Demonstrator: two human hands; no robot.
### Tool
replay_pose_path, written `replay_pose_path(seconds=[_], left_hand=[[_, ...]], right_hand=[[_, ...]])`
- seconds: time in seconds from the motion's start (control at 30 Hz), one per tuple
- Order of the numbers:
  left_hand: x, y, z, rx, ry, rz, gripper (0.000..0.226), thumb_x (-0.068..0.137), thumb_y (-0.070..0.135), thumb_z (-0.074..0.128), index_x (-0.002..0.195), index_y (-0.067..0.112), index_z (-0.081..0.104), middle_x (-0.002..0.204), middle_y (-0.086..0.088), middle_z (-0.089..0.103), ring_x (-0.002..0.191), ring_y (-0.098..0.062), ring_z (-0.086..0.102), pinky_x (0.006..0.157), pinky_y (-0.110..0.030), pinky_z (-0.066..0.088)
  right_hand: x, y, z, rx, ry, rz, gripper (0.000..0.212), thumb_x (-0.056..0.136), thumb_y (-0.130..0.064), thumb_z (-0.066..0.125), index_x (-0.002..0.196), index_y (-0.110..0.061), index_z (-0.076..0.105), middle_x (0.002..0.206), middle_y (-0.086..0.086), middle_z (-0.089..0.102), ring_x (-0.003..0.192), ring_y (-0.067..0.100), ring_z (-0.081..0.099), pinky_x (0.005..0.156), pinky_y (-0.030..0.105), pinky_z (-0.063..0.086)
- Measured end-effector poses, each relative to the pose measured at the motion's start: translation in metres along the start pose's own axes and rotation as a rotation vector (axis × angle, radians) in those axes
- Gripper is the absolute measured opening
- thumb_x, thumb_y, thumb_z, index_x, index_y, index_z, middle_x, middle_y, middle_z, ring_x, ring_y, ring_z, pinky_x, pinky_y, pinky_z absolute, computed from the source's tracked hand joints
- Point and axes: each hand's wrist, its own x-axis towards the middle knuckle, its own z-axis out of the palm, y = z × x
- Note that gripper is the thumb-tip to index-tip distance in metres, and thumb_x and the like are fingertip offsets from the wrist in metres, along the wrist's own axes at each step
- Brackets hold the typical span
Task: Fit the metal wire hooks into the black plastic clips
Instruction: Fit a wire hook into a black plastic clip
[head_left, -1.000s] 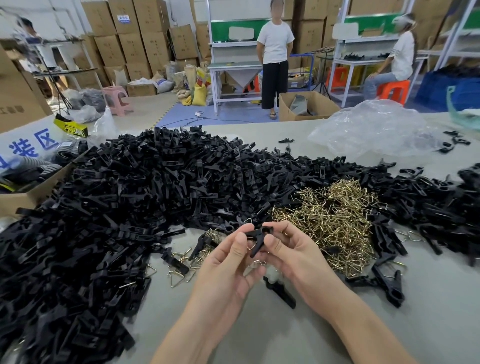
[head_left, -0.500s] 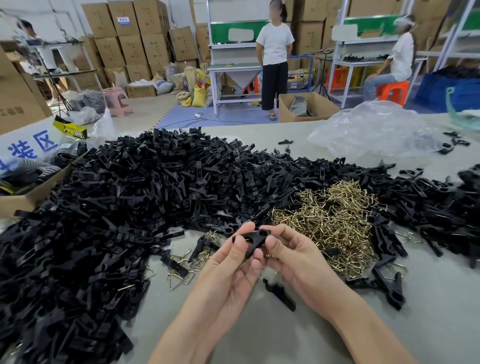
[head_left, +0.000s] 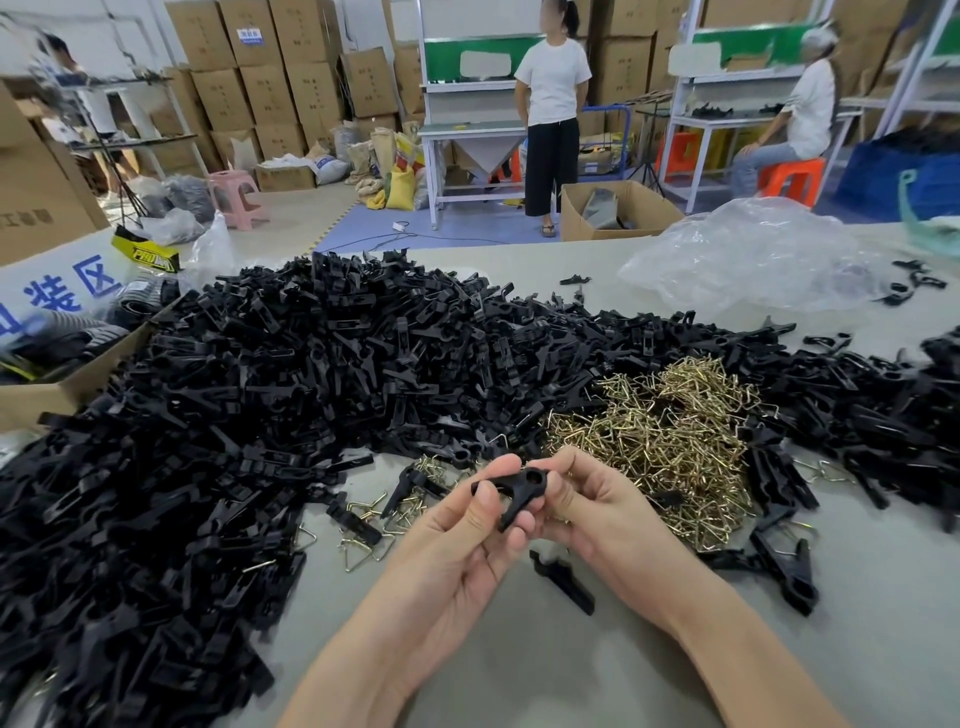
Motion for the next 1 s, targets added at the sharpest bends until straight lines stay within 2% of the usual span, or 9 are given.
replay_pose_path(seconds=[0.1,0.2,0.33,0.53,0.63,0.73,0.8,0.93,1.0], left_hand=[[0.0,-0.002,-0.001,0.006,0.006,0.014,0.033,0.076,0.012,0.068,0.107,0.002,0.076,0.106,-0.031,0.068,0.071,-0.019,0.07,0.065,-0.022,0.06],[-0.001,-0.002,-0.003,0.028,0.015,0.024,0.031,0.077,0.014,0.066,0.105,0.004,0.078,0.104,-0.03,0.069,0.071,-0.019,0.07,0.064,-0.02,0.059],[0.0,-0.005,-0.003,0.055,0.045,0.031,0.027,0.076,0.012,0.066,0.098,0.005,0.08,0.103,-0.028,0.071,0.072,-0.019,0.072,0.062,-0.02,0.058],[0.004,-0.005,-0.003,0.073,0.063,0.055,0.027,0.074,0.013,0.068,0.097,0.006,0.08,0.096,-0.024,0.072,0.065,-0.015,0.069,0.059,-0.019,0.057],[0.011,-0.001,-0.002,0.108,0.062,0.073,0.03,0.077,0.016,0.066,0.102,0.006,0.078,0.086,-0.015,0.072,0.059,-0.01,0.064,0.057,-0.017,0.055],[0.015,0.002,-0.005,0.151,0.055,0.067,0.026,0.078,0.018,0.066,0.098,0.012,0.081,0.079,-0.009,0.071,0.057,-0.008,0.061,0.055,-0.016,0.054],[0.016,0.001,-0.009,0.179,0.042,0.061,0.027,0.078,0.019,0.067,0.101,0.012,0.08,0.078,-0.007,0.07,0.058,-0.008,0.061,0.055,-0.016,0.054],[0.016,-0.001,-0.015,0.228,0.044,0.081,0.035,0.079,0.031,0.069,0.106,0.011,0.078,0.082,-0.008,0.071,0.064,-0.011,0.065,0.059,-0.02,0.057],[0.016,0.0,-0.014,0.246,0.07,0.084,0.042,0.081,0.038,0.066,0.112,0.012,0.075,0.09,-0.013,0.074,0.067,-0.013,0.068,0.06,-0.022,0.059]], right_hand=[[-0.001,0.002,-0.002,-0.039,-0.022,-0.005,0.009,0.089,-0.019,0.062,0.085,-0.017,0.071,0.084,0.012,0.071,0.075,0.022,0.069,0.082,0.036,0.061],[0.0,0.004,-0.003,-0.067,-0.006,0.002,0.013,0.086,-0.019,0.064,0.09,-0.007,0.062,0.083,0.014,0.071,0.075,0.023,0.069,0.083,0.038,0.061],[0.0,0.006,-0.003,-0.078,0.007,0.013,0.012,0.086,-0.015,0.063,0.092,-0.004,0.059,0.084,0.018,0.07,0.073,0.023,0.069,0.078,0.035,0.061],[0.0,0.007,0.0,-0.062,0.012,-0.003,0.009,0.089,-0.019,0.064,0.087,-0.019,0.073,0.089,0.015,0.074,0.08,0.024,0.072,0.08,0.034,0.061],[0.0,0.006,0.001,-0.057,0.027,-0.018,0.013,0.09,-0.023,0.064,0.097,-0.024,0.075,0.096,0.014,0.075,0.088,0.027,0.072,0.085,0.04,0.06],[-0.001,0.004,0.002,-0.149,0.036,-0.023,0.031,0.088,-0.026,0.069,0.119,-0.023,0.068,0.106,0.013,0.075,0.093,0.026,0.072,0.093,0.047,0.057],[-0.003,0.003,0.005,-0.28,0.037,-0.049,0.033,0.091,-0.023,0.071,0.124,-0.025,0.068,0.108,0.008,0.076,0.097,0.024,0.072,0.093,0.044,0.057],[-0.01,-0.001,0.011,-0.442,0.051,-0.103,0.025,0.097,-0.015,0.068,0.118,-0.029,0.072,0.105,-0.006,0.077,0.094,0.008,0.072,0.08,0.023,0.057],[-0.012,-0.003,0.011,-0.423,0.105,-0.1,0.023,0.096,-0.016,0.07,0.116,-0.028,0.072,0.105,-0.005,0.077,0.091,0.01,0.073,0.077,0.025,0.059]])
